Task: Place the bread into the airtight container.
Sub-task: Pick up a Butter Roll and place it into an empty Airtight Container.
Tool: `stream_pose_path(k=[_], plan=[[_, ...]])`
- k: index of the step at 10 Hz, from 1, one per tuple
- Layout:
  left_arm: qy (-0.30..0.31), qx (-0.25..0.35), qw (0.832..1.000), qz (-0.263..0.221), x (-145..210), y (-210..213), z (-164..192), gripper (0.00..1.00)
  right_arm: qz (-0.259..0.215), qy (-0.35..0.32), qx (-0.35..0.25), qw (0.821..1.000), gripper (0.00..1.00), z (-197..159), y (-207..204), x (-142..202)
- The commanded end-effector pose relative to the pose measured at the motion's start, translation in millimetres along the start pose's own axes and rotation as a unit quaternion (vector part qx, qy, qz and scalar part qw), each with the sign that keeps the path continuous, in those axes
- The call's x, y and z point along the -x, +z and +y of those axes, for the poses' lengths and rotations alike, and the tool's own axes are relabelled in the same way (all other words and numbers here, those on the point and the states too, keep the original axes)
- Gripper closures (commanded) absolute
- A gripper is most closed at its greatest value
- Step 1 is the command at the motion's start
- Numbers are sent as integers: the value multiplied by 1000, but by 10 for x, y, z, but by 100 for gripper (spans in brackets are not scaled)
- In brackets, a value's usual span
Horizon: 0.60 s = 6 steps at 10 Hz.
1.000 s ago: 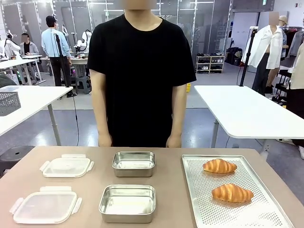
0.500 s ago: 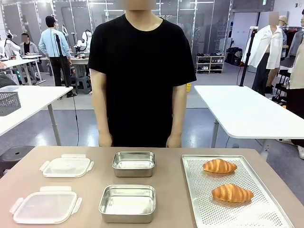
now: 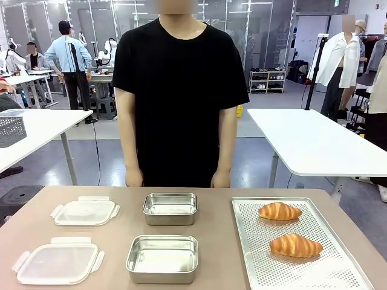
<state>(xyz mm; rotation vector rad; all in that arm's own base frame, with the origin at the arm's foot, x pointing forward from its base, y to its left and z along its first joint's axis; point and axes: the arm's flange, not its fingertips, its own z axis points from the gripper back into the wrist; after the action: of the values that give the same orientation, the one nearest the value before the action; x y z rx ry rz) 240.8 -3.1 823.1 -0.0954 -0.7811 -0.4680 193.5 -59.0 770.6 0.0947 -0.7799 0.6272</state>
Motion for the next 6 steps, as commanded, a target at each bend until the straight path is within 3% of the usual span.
stream_pose_path(k=[1,2,3,4,6], plan=[[0,2,1000,4,-27,34,10,0,0,3,-1,1000,0,15,1,20],[0,2,1000,4,-27,34,10,0,0,0,0,1000,0,0,0,0],[0,2,1000,4,-27,34,10,0,66,72,12,995,0,109,180,-206],[0,2,1000,4,-27,34,10,0,135,160,5,978,0,219,-18,-375],[0,2,1000,4,-27,34,10,0,259,293,-41,919,0,409,-881,-554]])
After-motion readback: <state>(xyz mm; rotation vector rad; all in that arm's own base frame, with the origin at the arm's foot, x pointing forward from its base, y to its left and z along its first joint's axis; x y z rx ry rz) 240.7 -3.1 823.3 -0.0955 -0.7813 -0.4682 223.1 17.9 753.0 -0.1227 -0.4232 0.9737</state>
